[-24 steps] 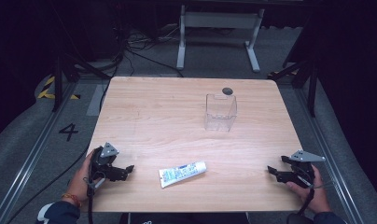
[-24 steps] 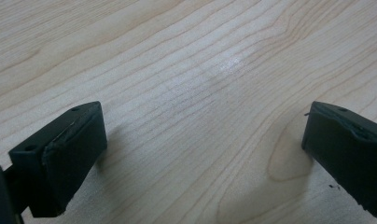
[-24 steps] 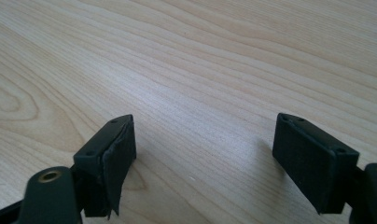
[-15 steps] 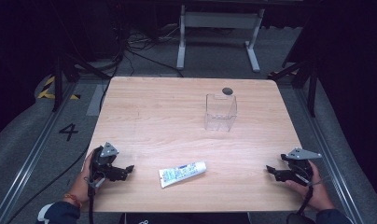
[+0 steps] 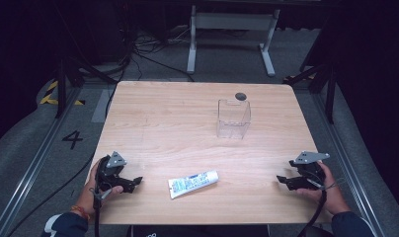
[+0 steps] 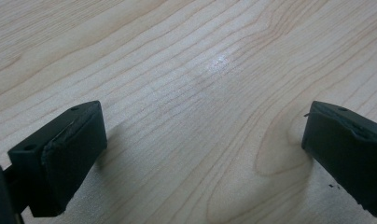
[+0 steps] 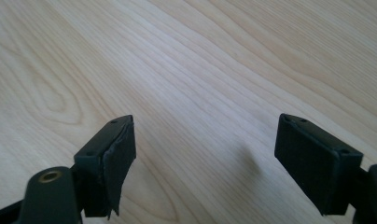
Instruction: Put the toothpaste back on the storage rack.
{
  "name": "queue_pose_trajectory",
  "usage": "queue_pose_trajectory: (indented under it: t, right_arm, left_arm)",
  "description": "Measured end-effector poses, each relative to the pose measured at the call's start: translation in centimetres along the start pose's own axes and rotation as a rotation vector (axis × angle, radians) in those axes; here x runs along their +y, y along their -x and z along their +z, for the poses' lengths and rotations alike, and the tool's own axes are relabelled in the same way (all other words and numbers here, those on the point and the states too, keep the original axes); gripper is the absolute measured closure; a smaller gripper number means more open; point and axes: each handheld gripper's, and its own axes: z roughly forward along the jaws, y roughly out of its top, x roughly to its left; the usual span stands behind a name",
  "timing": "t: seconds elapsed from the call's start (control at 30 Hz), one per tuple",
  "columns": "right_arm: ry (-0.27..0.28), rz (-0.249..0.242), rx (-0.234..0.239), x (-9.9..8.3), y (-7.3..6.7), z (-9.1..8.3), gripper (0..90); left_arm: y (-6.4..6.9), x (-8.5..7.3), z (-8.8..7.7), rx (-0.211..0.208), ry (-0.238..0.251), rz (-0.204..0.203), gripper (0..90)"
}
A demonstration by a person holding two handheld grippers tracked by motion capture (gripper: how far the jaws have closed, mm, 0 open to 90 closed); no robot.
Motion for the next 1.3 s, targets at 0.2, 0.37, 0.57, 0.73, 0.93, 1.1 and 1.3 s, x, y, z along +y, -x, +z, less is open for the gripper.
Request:
queue_pose_trajectory:
  t: [0.2,0.37,0.57,0.73,0.93,1.1,1.3]
  right_arm:
    - [0.0,-0.05,0.056,1.6,-0.7,-0.1,21.5]
    - [0.019,-0.096,0.102,3.3,-1.5,-0.2,21.5]
    - [0.032,-0.166,0.127,5.6,-2.9,0.2,23.3]
    - [0.018,-0.241,0.159,7.5,-4.5,0.8,25.1]
    - [0.001,-0.318,0.222,9.7,-6.6,2.2,26.4]
    - [-0.001,-0.353,0.252,10.9,-7.7,3.1,27.0]
    - [-0.008,-0.391,0.275,12.0,-8.9,3.8,27.2]
  left_arm:
    - [0.0,0.0,0.0,0.0,0.0,-0.001,0.3]
    - [0.0,0.0,0.0,0.001,0.0,-0.002,0.3]
    - [0.0,0.0,0.0,0.001,0.0,-0.002,0.3]
    - [0.0,0.0,0.0,0.001,0.001,-0.002,0.4]
    - [-0.1,0.0,0.0,0.006,0.003,0.012,0.4]
    - [-0.1,0.0,0.0,0.006,0.002,0.011,0.4]
    - [-0.1,0.0,0.0,0.006,0.003,0.011,0.4]
